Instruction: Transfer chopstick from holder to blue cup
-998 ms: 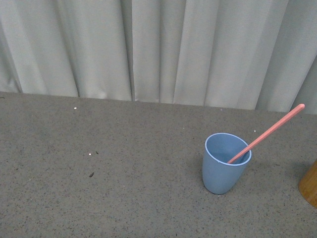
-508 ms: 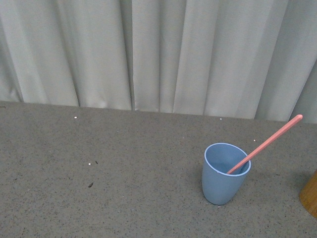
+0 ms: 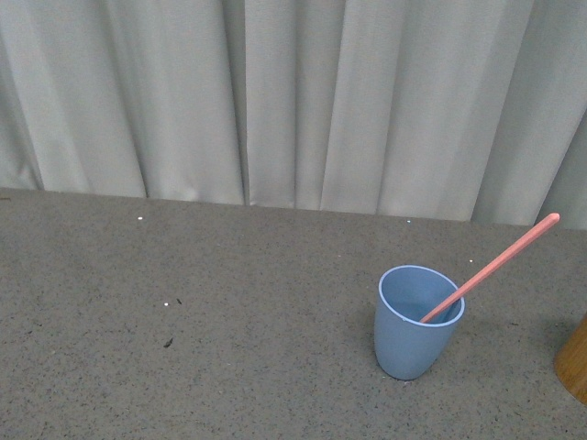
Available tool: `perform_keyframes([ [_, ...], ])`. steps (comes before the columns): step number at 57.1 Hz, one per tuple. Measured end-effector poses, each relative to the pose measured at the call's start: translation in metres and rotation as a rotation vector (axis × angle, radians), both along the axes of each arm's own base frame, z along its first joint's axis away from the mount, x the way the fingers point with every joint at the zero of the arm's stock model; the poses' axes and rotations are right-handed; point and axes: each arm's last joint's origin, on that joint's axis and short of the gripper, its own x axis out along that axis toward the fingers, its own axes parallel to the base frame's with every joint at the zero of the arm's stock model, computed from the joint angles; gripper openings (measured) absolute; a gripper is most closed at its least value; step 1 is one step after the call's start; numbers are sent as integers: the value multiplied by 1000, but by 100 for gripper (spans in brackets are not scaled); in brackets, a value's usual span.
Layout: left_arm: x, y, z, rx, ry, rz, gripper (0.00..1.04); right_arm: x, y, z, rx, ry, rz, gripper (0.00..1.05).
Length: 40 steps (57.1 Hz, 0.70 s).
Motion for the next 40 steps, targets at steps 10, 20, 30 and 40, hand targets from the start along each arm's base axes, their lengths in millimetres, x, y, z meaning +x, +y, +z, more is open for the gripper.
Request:
perform_keyframes([
  [10,0,0,0,0,0,0,98,0,0,0,-3,0,2,18],
  [20,0,0,0,0,0,0,98,0,0,0,-3,0,2,61],
  [30,0,0,0,0,0,0,98,0,0,0,-2,0,1,96],
  [40,0,0,0,0,0,0,98,0,0,0,-2,0,2,95],
])
